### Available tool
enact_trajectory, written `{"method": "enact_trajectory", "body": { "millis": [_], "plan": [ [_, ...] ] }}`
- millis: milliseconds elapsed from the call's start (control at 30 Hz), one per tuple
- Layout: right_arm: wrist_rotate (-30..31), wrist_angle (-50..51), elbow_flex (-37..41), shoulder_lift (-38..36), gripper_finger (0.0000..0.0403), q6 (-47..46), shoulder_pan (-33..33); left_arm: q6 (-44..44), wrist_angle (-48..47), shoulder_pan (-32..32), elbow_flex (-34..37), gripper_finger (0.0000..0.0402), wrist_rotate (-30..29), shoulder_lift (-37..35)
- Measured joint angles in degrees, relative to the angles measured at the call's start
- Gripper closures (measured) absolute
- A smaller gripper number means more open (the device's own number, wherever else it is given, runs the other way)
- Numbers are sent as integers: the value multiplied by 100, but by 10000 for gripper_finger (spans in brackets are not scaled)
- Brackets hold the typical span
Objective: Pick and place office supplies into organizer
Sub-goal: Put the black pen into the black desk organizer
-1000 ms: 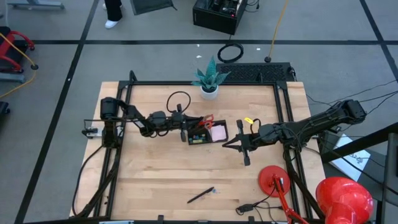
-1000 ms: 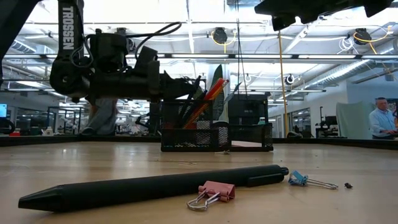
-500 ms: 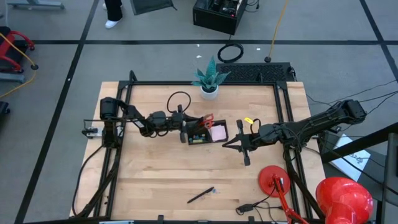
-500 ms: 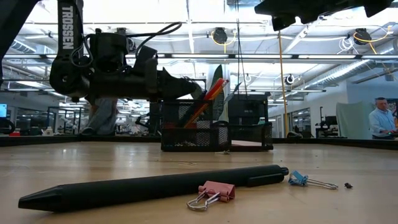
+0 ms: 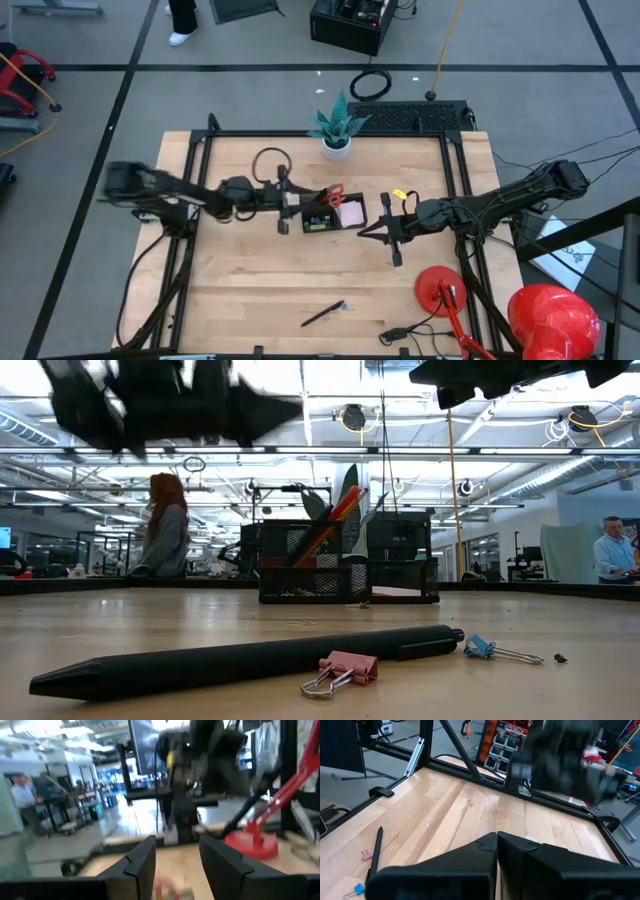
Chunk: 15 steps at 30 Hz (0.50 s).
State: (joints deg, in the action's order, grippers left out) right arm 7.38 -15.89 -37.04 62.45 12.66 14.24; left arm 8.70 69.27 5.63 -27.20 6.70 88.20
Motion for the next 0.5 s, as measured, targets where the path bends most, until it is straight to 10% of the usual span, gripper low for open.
{"method": "enact_trajectory", "body": {
  "millis": [233, 500],
  "plan": [
    [0, 25, -2, -2, 399, 5, -2, 102, -4751, -1219, -897, 285, -1970, -2411],
    [-1, 29, -2, -2, 399, 5, 0, -797, -6896, -3015, -1824, 393, -2636, -2320]
  ]
}}
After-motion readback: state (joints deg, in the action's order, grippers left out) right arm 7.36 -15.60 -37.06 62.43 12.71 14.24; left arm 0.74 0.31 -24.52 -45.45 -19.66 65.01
